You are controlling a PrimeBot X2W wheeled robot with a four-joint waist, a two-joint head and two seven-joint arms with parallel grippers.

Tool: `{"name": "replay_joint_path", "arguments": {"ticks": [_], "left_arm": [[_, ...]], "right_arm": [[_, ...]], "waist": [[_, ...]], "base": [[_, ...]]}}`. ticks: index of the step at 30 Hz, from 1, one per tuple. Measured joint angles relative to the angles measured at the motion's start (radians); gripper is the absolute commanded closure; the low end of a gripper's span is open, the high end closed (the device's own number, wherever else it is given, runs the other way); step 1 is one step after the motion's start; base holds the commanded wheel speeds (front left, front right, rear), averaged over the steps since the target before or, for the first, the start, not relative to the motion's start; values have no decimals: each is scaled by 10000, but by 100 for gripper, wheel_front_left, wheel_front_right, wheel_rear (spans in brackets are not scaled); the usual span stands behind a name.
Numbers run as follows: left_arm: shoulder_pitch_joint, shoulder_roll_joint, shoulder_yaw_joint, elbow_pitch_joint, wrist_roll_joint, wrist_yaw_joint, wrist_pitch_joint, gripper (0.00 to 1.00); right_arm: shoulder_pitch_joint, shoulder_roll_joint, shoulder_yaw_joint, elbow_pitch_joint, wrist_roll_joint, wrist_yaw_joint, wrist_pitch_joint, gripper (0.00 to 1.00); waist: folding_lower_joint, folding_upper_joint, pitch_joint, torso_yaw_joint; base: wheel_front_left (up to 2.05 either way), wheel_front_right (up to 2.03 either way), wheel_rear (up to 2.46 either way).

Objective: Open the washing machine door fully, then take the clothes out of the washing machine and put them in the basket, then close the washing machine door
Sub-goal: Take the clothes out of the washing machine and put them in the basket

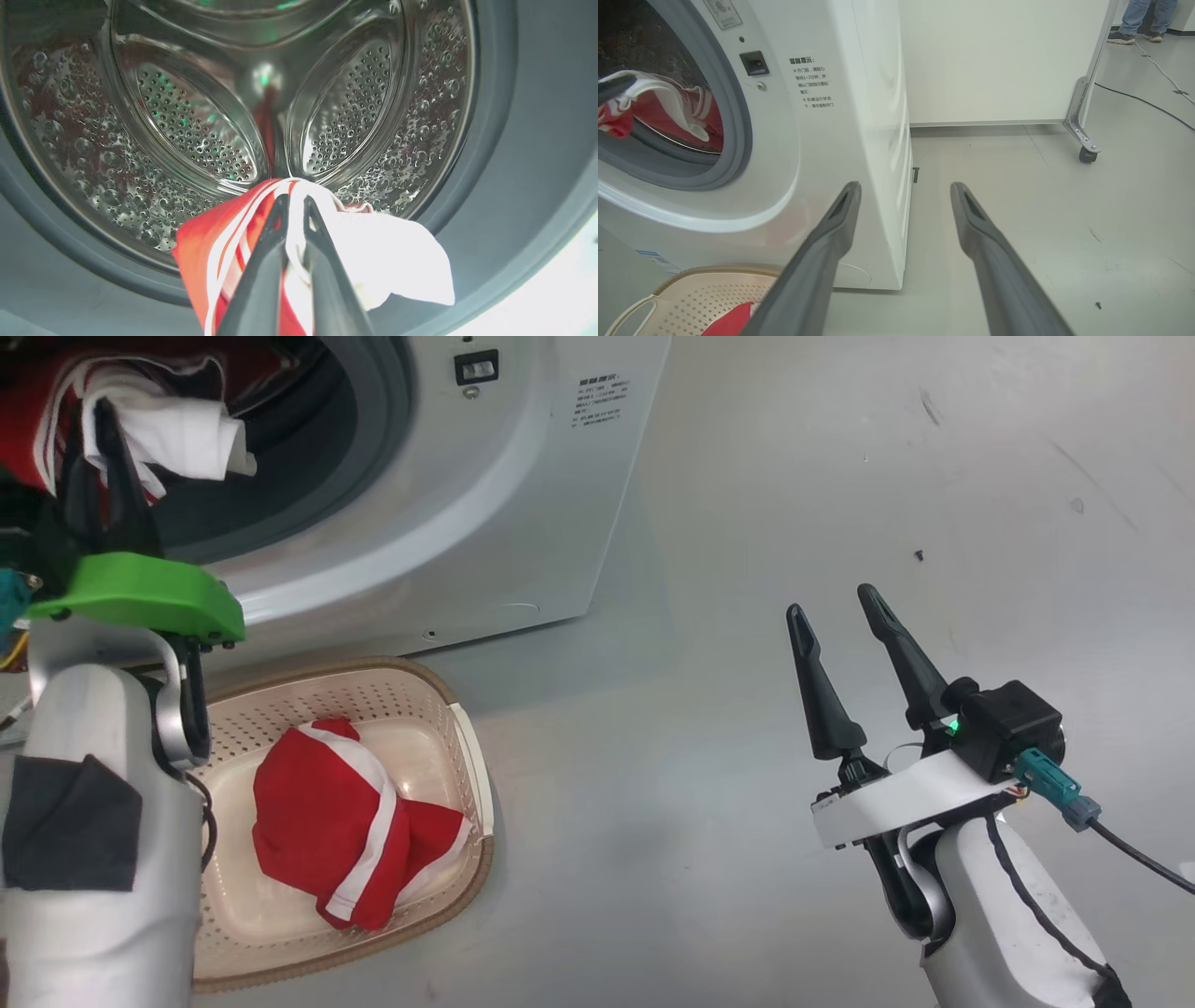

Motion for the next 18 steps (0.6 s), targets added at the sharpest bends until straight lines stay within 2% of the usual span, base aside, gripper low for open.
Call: {"name": "replay_joint_path", "arguments": {"ticks": [5,14,18], "left_arm": [[455,-86,-127,-270,119,0,-602,100],[1214,-128,-395,-932,456,0,-729,100],[1564,-232,-476,-1641,525,2,-821,100]], "right_arm": [[256,-46,-40,148,-119,2,0,0],[705,-96,-146,362,-226,65,0,0],[1027,-171,-297,428,-278,65,0,0]], "waist": [[0,0,-478,238],[0,0,-1330,548],[0,0,-1877,716]], "base": [[0,0,0],[0,0,0],[0,0,0]]}}
